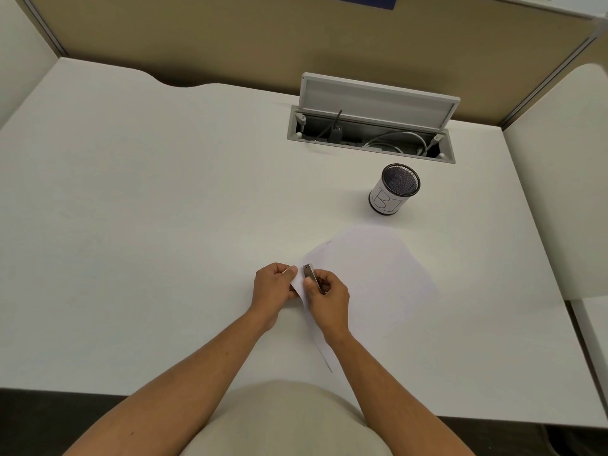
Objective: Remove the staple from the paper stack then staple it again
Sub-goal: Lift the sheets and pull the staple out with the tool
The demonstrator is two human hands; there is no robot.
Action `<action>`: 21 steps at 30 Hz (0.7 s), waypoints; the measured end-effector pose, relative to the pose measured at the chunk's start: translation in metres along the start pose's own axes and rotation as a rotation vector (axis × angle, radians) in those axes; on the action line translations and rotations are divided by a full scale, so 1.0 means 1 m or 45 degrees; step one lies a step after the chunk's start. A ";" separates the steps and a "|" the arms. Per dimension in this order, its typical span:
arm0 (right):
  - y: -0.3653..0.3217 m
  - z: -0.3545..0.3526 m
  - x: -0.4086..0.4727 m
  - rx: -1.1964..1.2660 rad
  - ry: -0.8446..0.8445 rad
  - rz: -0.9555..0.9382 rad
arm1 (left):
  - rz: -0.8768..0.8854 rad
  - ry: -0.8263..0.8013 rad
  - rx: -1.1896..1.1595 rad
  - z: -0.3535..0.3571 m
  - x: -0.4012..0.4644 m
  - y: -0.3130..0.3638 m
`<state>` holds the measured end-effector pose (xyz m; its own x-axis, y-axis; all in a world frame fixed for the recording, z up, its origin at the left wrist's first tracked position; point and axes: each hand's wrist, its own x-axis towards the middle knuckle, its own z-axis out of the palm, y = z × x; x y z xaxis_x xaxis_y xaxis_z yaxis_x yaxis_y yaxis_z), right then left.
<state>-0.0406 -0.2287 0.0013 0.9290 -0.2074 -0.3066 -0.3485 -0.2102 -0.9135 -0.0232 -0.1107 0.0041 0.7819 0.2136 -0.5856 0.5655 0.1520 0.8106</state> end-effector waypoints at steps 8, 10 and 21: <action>0.001 -0.002 0.000 0.165 -0.001 0.111 | 0.002 0.057 0.039 0.004 0.000 0.002; 0.001 -0.002 0.000 0.209 -0.004 0.133 | 0.012 0.073 0.056 0.006 0.000 0.003; 0.000 -0.001 -0.002 0.233 -0.027 0.121 | 0.067 0.156 0.191 0.010 -0.002 0.007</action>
<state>-0.0422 -0.2290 0.0019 0.8960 -0.1978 -0.3975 -0.4080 -0.0133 -0.9129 -0.0185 -0.1196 0.0107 0.7789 0.3346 -0.5305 0.5646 -0.0058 0.8254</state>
